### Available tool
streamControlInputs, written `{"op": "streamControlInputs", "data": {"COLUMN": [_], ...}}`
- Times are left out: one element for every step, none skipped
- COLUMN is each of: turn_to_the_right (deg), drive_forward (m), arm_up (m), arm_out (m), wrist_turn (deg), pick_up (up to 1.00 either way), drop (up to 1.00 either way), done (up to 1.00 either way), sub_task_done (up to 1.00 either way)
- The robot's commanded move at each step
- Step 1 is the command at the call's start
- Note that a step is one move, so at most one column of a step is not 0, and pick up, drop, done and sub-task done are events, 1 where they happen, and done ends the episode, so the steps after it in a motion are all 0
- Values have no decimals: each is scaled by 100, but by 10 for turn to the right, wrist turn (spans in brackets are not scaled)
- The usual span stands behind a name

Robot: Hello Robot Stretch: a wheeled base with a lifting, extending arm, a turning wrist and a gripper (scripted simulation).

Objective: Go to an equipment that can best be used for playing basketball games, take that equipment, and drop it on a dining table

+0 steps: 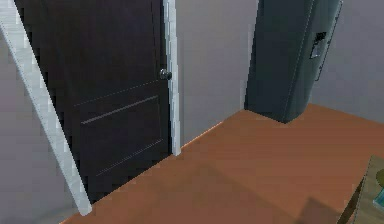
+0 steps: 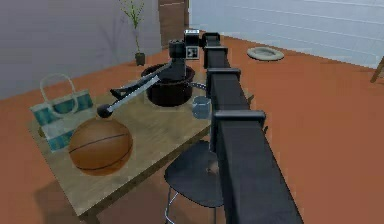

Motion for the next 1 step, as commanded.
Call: {"op": "streamControlInputs", "data": {"turn_to_the_right": [0], "drive_forward": [0], "arm_up": [0], "arm_out": [0], "wrist_turn": [0], "pick_up": [0], "drop": [0], "done": [100], "sub_task_done": [0]}}
